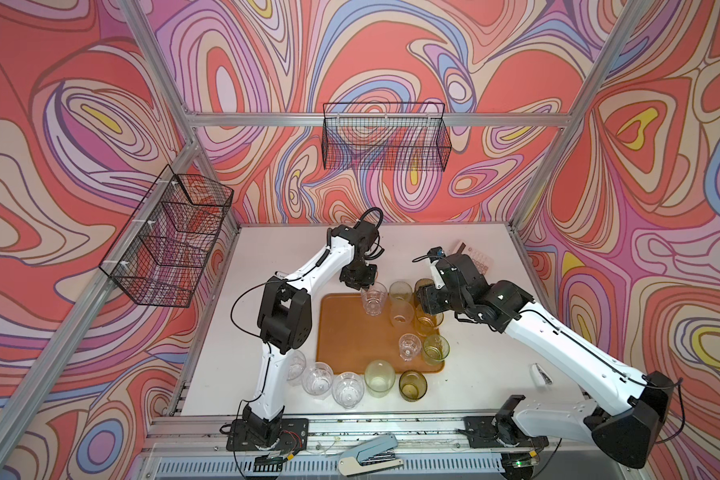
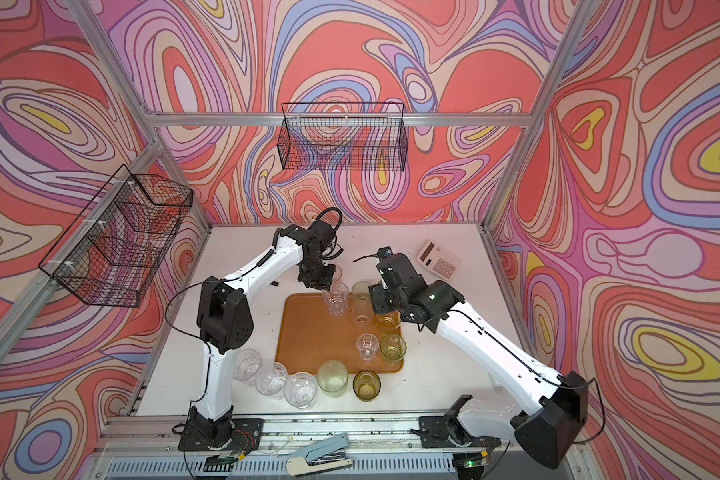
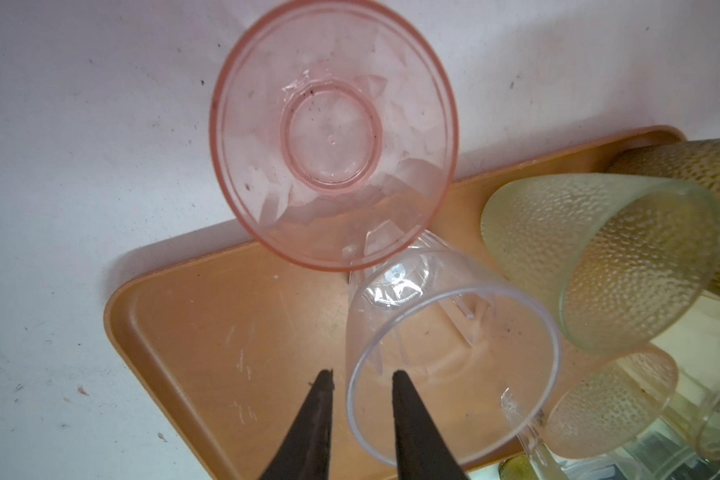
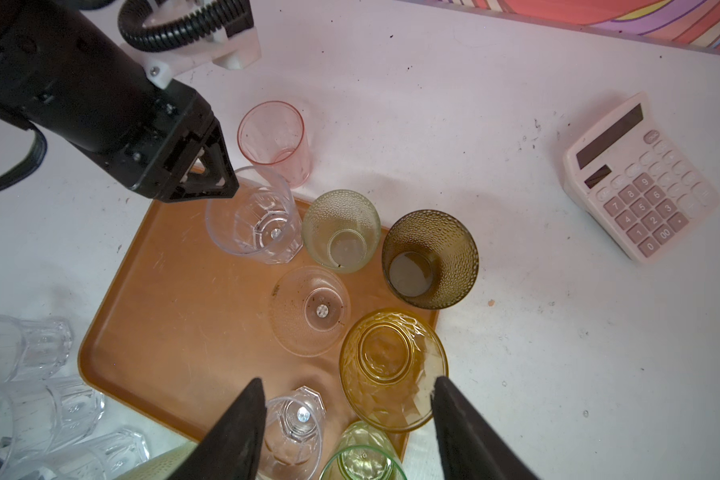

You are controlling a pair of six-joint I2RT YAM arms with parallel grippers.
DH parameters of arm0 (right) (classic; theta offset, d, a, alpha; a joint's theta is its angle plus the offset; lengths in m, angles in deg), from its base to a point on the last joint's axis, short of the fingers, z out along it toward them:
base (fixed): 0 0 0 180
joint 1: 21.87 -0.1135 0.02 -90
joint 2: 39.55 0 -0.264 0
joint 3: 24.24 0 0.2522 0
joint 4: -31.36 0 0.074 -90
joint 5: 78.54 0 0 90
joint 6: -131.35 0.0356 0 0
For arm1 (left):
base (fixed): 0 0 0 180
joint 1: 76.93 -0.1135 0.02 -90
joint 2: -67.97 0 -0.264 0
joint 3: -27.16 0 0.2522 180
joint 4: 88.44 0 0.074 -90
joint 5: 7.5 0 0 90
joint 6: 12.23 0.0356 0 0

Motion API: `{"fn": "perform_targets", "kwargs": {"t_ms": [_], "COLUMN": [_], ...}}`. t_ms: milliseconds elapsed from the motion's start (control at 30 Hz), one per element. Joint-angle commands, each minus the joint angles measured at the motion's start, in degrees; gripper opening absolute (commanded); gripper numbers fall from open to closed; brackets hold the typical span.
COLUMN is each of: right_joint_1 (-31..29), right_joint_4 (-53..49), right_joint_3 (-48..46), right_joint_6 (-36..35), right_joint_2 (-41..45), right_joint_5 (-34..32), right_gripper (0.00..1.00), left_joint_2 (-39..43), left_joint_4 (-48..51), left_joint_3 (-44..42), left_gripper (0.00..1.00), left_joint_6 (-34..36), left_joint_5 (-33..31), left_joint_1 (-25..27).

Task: Place the glasses into the tray
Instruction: 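Lower the clear glass onto the tray edge nearest the pink glass, then open the left gripper, shift to the pink glass and close on its rim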

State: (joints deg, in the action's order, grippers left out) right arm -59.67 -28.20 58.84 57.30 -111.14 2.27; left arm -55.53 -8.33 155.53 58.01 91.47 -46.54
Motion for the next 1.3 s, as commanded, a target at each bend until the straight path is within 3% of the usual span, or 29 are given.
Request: {"fn": "perform_targets", "kwargs": {"t_ms": [0, 700, 1267], "right_joint_1": [0.31, 0.27, 0.27], "right_joint_4": [0.21, -0.54, -0.79], "right_joint_3": [-0.59, -0.7, 0.54], "right_joint_6": [-0.33, -1.09, -1.71], "right_joint_2": [0.25, 1.29, -0.21], "right_joint_5": [-0.07, 1.55, 2.47], "right_gripper": [0.66, 0.66, 0.66], "left_joint_2": [1.52, 0.69, -4.14], "left_joint_4": [2.29, 2.95, -0.54], "left_joint_3": [1.79, 7.63, 10.18], "left_gripper": [0.32, 0.41, 0.38], "left_joint_6": [-0.4, 1.84, 1.36], "left_joint_5": [0.21, -3.26, -2.74], "left_joint_1": [0.28, -3.04, -5.45]}}
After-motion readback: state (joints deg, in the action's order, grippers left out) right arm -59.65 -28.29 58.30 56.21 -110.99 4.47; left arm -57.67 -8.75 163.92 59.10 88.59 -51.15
